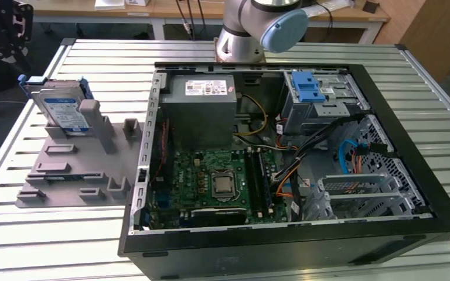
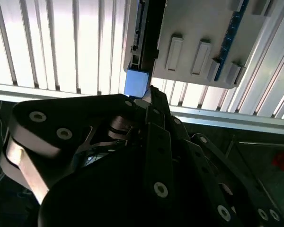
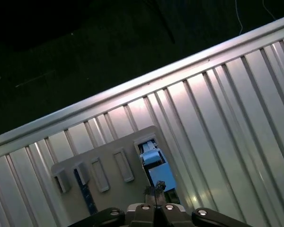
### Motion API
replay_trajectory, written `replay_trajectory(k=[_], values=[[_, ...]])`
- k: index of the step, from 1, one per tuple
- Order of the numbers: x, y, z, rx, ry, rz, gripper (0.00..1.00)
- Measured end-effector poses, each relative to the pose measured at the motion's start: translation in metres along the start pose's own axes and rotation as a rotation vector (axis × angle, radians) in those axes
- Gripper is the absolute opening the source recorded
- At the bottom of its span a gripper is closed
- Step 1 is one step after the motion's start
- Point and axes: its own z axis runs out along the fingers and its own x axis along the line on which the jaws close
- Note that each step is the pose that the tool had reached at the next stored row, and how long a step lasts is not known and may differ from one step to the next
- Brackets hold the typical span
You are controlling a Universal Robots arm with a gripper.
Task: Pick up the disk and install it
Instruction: 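Pick up the disk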
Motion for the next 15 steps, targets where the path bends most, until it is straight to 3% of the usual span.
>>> replay_trajectory(k=[15], values=[[-0.0001,-0.0002,0.0038,-0.0018,0.0024,-0.243,0.11]])
